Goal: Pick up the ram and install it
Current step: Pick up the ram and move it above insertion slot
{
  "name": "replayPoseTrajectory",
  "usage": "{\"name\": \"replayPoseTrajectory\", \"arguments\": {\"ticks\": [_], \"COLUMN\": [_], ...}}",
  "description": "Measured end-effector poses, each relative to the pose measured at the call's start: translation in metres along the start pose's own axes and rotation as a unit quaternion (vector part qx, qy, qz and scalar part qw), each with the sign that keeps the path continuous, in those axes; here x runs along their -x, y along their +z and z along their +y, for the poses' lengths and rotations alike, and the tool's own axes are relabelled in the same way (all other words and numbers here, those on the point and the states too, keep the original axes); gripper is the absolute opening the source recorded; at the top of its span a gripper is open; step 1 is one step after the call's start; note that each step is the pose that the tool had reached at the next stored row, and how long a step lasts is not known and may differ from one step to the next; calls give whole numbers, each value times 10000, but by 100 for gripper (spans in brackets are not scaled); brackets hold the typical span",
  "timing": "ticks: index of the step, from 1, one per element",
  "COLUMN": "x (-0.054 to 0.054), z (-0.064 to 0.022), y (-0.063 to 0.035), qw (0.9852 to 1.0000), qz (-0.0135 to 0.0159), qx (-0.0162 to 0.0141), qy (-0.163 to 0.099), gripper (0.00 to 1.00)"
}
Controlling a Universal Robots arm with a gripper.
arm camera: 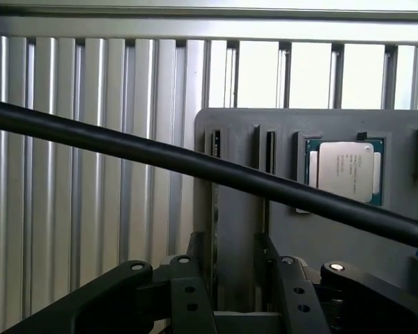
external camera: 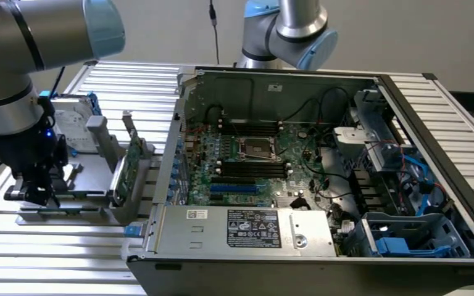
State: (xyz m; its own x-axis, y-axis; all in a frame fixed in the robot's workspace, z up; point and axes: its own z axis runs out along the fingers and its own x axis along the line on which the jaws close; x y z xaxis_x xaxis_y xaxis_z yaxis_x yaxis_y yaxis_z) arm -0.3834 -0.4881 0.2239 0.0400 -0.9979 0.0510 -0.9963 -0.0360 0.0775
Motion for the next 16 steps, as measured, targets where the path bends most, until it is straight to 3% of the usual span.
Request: {"name": "replayPoseTrajectory", "arguments": {"ticks": [6, 11, 14, 16], "x": [-33, -41, -35, -33], "z": [-3, 20, 82, 114], "y": [68, 162, 213, 234], "qw": [9997, 9993, 9991, 9991], "qz": [16, 20, 22, 16], "qx": [26, 19, -11, -66], "qy": [-227, -384, -418, -428], "gripper": [42, 42, 42, 42]}}
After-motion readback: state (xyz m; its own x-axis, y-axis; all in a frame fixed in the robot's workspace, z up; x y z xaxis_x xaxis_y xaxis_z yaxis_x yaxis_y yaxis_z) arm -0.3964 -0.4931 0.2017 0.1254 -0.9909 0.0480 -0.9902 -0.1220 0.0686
